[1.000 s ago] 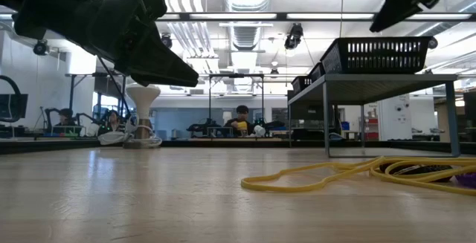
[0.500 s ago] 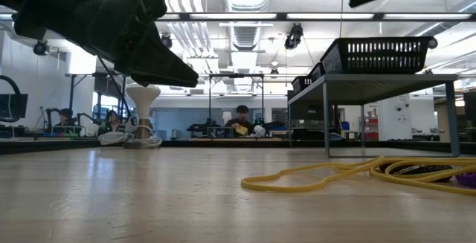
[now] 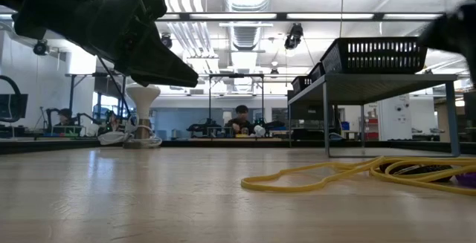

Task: Pick & Place Office Desk Supplies
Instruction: Put the green spring keychain into the middle black bin on the shelf

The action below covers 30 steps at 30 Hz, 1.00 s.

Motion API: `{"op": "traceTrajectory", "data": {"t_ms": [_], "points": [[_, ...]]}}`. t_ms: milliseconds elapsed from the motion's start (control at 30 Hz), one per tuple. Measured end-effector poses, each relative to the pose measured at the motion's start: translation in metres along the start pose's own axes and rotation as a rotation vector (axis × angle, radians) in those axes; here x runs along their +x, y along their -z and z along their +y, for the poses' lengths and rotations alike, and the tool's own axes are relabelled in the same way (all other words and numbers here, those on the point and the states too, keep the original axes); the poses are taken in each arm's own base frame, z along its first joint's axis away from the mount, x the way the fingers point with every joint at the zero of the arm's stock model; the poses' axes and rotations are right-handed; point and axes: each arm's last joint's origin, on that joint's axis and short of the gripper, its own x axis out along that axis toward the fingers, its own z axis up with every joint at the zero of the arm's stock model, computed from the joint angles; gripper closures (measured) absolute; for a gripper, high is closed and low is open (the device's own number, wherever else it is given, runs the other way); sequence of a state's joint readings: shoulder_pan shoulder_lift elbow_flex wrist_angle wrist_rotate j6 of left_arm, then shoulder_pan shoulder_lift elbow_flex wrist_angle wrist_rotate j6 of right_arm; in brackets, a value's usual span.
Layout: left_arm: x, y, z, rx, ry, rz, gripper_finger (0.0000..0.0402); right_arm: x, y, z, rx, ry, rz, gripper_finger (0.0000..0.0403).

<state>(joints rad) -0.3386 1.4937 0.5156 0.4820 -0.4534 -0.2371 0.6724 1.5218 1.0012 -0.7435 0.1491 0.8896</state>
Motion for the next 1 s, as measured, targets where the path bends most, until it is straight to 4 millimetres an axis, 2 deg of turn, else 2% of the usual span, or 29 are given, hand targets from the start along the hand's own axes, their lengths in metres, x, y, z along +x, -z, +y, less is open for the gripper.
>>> {"op": "traceTrajectory", "data": {"t_ms": [100, 200, 400, 500, 600, 767, 833, 1000], "points": [[0.000, 0.000, 0.000, -0.001, 0.001, -0.003, 0.0233, 0.020, 0.006, 0.008, -0.018, 0.008, 0.094, 0.0253], [0.000, 0.000, 0.000, -0.002, 0.001, -0.003, 0.0233, 0.037, 0.013, 0.016, -0.109, 0.015, 0.158, 0.0239], [0.000, -0.001, 0.000, -0.003, 0.002, -0.006, 0.0233, 0.059, 0.017, 0.022, -0.211, 0.013, 0.262, 0.0228], [0.000, -0.001, 0.000, -0.003, 0.002, -0.007, 0.0233, 0.067, 0.017, 0.024, -0.237, 0.029, 0.277, 0.0238], [0.000, -0.001, 0.000, -0.003, 0.002, -0.007, 0.0233, 0.070, 0.017, 0.025, -0.247, 0.043, 0.286, 0.0268], [0.000, -0.001, 0.000, -0.004, 0.001, -0.007, 0.0233, 0.066, 0.014, 0.027, -0.233, 0.021, 0.271, 0.0353], [0.000, -0.001, 0.000, -0.004, 0.001, -0.007, 0.0233, 0.058, 0.009, 0.032, -0.220, -0.020, 0.244, 0.0380], [0.000, -0.001, 0.000, -0.007, 0.002, -0.013, 0.0233, 0.011, -0.010, 0.043, -0.262, -0.125, 0.081, 0.0380]]}}
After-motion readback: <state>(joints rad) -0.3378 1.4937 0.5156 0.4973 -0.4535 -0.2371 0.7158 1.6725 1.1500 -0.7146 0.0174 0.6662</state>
